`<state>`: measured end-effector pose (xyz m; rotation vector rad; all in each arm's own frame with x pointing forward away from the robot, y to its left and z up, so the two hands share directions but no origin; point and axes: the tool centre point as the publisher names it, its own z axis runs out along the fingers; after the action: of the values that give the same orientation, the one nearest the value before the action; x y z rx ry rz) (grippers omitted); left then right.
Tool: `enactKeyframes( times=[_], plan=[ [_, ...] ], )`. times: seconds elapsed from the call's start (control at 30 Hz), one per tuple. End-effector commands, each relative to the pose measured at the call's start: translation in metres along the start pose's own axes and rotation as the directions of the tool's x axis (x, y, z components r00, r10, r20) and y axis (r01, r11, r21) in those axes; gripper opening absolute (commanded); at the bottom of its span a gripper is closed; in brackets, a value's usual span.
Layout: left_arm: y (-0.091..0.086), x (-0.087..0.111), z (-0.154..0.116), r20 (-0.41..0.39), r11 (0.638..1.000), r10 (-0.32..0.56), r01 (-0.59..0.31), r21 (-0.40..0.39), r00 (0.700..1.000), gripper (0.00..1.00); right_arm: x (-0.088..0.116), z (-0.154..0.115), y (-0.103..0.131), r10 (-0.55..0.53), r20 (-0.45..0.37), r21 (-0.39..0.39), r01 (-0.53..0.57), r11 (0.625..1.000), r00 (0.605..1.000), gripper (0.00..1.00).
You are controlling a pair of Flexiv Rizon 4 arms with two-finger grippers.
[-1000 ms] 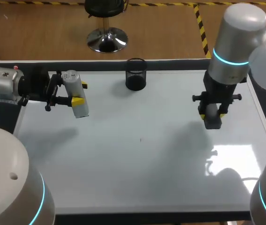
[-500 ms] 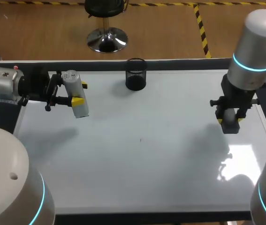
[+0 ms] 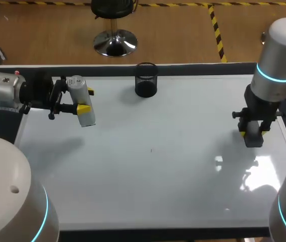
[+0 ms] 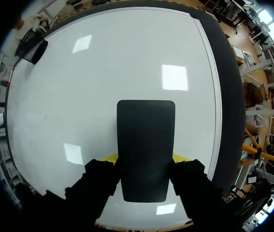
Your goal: Pick up the inspection probe, press it on each red-marked spot on the whiteboard one by one, put down the probe, pick up the eraser, and wipe off all the red marks.
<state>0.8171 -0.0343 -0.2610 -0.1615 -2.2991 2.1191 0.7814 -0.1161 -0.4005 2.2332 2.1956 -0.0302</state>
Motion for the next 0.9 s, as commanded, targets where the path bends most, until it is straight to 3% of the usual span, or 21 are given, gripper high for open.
enactKeyframes(
  times=[0.03, 0.9],
  plan=[
    [-0.001, 0.000, 0.000, -0.001, 1.000, 0.002, -0.002, 0.001, 1.000, 0.00, -0.002, 0.010, 0.005, -0.002, -0.010, 0.003, 0.002, 1.000, 1.000, 0.00],
    [-0.001, 0.000, 0.000, -0.001, 1.000, 0.002, -0.002, 0.001, 1.000, 0.00, -0.019, 0.022, 0.016, 0.036, 0.008, 0.013, -0.036, 0.999, 0.999, 0.00]
  ],
)
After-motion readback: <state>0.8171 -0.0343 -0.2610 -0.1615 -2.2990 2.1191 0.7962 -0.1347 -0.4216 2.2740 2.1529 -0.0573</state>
